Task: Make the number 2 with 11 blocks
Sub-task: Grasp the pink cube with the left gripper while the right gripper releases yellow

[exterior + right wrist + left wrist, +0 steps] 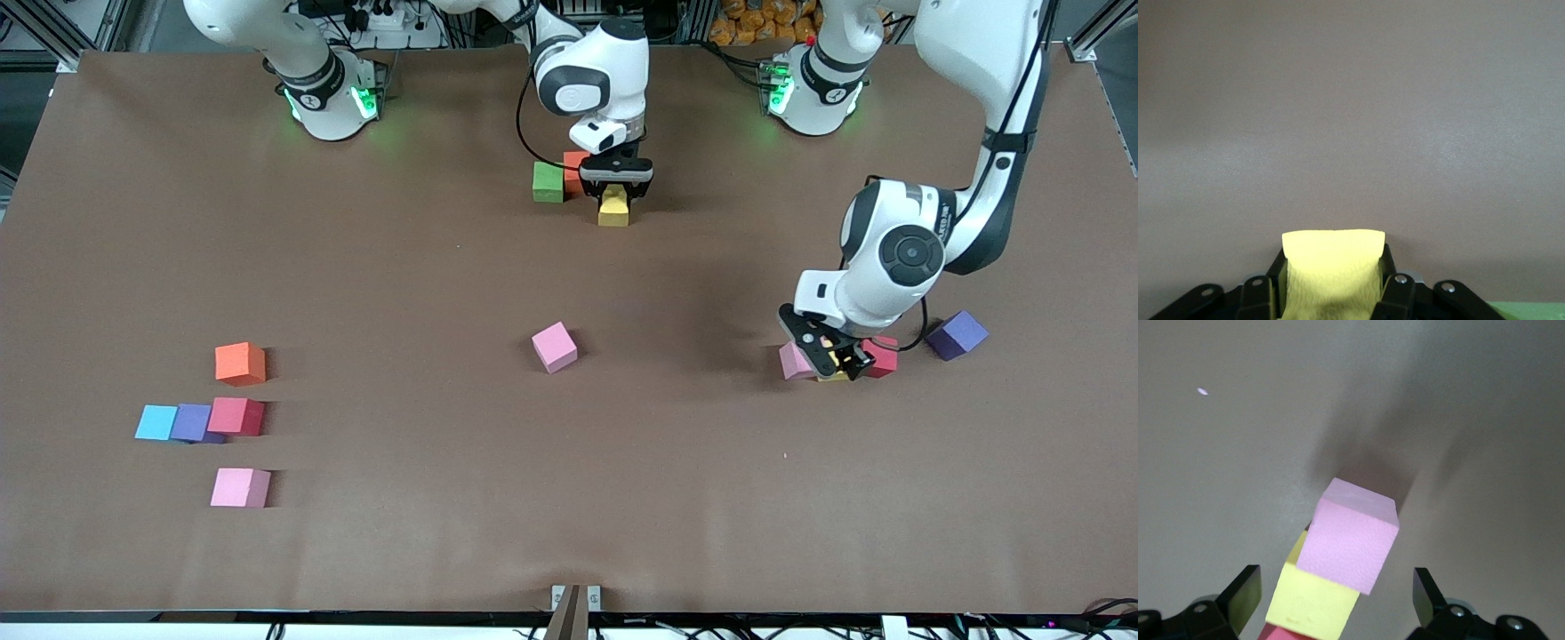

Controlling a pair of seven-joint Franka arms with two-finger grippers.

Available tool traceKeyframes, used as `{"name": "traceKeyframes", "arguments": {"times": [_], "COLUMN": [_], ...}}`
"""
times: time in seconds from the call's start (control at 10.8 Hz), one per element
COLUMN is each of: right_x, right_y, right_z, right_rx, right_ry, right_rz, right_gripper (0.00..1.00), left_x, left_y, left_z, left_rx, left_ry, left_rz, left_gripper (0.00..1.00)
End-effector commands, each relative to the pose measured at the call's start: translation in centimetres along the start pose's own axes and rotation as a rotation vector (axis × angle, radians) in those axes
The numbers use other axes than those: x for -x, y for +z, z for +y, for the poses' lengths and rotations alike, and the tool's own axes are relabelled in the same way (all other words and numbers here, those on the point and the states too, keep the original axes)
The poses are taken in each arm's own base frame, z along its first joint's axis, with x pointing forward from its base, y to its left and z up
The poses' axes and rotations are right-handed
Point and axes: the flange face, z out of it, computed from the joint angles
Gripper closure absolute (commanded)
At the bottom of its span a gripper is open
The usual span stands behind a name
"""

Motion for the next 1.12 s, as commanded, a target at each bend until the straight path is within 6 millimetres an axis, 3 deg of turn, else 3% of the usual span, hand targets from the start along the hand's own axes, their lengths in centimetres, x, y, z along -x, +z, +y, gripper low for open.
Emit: {"name": "traceKeyframes", "arguments": {"times": [0.0,1.02], "right_x": [0.8,1.3], "right_y": [0.6,0.7], "right_z": [-0.3,-0.1], "right_rx": [0.004,0.029], "right_ry": [0.005,-0.022], "right_rz": [0.019,0.029], "right_gripper": [0.85,0.87], "left_x": [-0.5,-0.5], "left_y": [1.2,3.0], "left_z": [-0.4,0.2], "left_rx": [-0.02,-0.013], "left_ry": [0.078,0.147], "left_rz": [0.023,0.016], "left_gripper": [0.0,0.0]}}
